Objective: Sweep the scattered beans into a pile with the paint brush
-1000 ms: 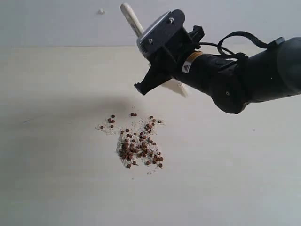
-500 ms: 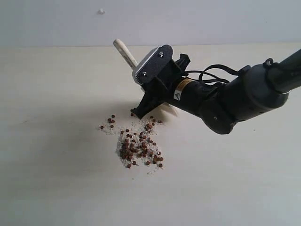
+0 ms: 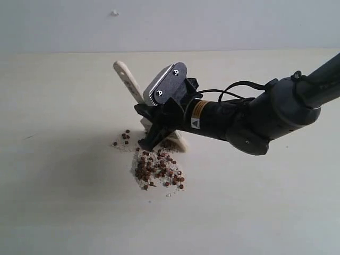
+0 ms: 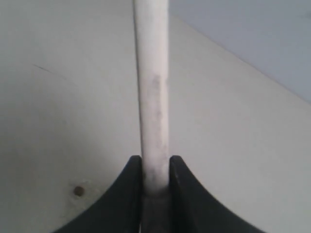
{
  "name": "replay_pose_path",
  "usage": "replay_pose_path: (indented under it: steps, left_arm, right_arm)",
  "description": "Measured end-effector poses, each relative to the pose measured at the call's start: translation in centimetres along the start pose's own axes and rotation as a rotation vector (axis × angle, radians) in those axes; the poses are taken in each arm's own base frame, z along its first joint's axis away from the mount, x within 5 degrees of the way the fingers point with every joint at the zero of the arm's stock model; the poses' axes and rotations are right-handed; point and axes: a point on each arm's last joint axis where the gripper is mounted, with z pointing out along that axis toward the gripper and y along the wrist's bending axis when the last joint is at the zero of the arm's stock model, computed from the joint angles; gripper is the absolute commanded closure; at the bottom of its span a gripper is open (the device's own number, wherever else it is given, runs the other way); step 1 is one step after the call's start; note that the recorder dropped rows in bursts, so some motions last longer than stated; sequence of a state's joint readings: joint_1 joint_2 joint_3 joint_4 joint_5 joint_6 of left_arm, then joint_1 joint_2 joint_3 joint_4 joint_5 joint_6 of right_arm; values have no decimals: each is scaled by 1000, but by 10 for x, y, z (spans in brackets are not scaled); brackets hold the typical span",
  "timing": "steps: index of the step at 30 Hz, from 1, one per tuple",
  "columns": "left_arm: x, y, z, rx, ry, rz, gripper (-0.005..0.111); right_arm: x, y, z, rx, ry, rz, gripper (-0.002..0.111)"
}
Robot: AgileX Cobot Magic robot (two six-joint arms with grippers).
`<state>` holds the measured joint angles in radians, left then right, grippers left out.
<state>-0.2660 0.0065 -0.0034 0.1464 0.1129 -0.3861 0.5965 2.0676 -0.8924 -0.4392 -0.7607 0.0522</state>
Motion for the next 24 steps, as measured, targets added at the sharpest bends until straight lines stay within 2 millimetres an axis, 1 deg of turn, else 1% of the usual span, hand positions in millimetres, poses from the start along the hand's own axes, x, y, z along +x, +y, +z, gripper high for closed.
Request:
replay_pose_path:
  steps: [3, 6, 10, 13, 19, 22, 24]
  left_arm:
    - [0, 0, 0, 0, 0, 0, 107]
    - [0, 0, 0, 0, 0, 0, 107]
    - [0, 0, 0, 0, 0, 0, 107]
    - [0, 0, 0, 0, 0, 0, 107]
    - [0, 0, 0, 0, 0, 0, 107]
    - [0, 0, 0, 0, 0, 0, 107]
    - [0, 0, 0, 0, 0, 0, 107]
  right_arm:
    - [-2, 5, 0, -60, -25, 39, 108]
    - [-6, 7, -1, -84, -55, 94, 108]
    - [-19, 8, -5, -104, -104, 121, 108]
    - [-33, 5, -11, -93, -128, 108, 108]
    - [-60, -2, -26, -26, -170, -27, 108]
    - [-63, -6, -27, 19, -177, -125, 108]
    - [-61, -8, -27, 40, -167, -185, 108]
